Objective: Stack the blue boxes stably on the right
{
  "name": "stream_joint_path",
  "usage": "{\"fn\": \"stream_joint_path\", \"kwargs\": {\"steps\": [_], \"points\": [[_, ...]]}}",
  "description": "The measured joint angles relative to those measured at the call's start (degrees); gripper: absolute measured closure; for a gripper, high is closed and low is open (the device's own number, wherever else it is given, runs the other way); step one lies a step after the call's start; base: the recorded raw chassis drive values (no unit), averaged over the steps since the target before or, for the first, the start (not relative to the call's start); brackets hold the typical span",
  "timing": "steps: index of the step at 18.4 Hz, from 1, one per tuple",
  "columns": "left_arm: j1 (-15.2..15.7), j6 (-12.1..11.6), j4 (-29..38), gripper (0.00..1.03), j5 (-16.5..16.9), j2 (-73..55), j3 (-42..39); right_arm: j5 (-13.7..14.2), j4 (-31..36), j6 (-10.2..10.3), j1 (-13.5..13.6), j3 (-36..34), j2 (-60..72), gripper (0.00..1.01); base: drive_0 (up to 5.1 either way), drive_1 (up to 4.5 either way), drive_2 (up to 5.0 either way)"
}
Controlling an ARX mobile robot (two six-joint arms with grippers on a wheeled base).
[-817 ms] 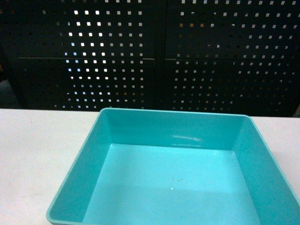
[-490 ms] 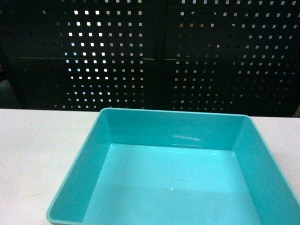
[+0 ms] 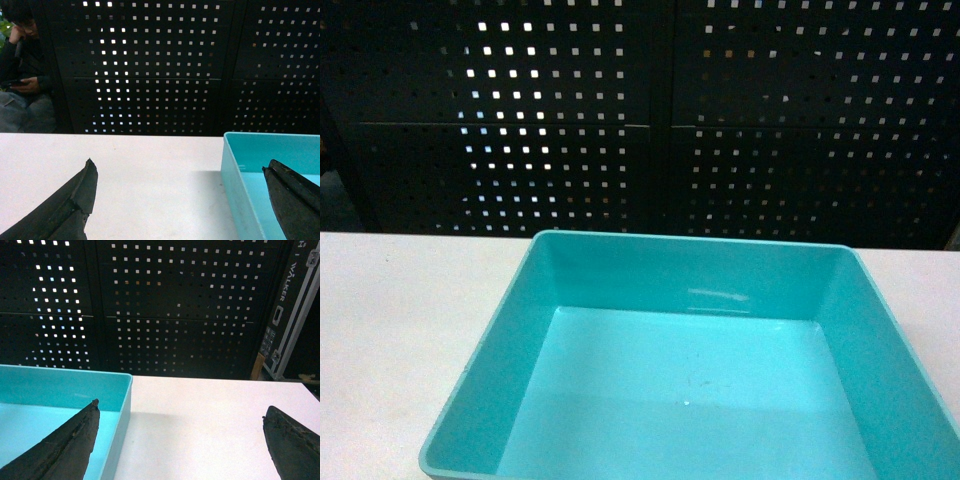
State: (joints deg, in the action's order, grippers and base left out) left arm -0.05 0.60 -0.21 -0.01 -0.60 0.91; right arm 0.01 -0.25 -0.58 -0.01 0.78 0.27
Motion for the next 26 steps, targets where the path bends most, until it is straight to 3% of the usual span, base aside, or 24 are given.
{"fn": "stream_joint_path", "kwargs": {"steps": [17,19,20,26], "points": [[0.2,0.3,-1.0,0.05,-0.2,-0.1,0.0,-0.3,0.6,0.0,-0.3,0.0,0.2,0.03,0.0,0.00,0.0],[0.5,0.4,3.9,0.05,-0.2,-4.1,0.0,-3.6,6.1,-0.7,-4.4,0.0,1.8,0.03,0.0,0.00,0.0],[-0.9,0.3,7.5,0.05,-1.4,-8.1,0.0,-4.5,8.0,-0.8,-6.2,0.0,5.3,0.03,0.0,0.00,0.0],[-3.0,-0.3,15.6,0.05,-0.8,-17.1,0.0,-6.5,13.5,-1.0,-5.2,0.2,12.5,0.03,0.0,0.00,0.0]]}}
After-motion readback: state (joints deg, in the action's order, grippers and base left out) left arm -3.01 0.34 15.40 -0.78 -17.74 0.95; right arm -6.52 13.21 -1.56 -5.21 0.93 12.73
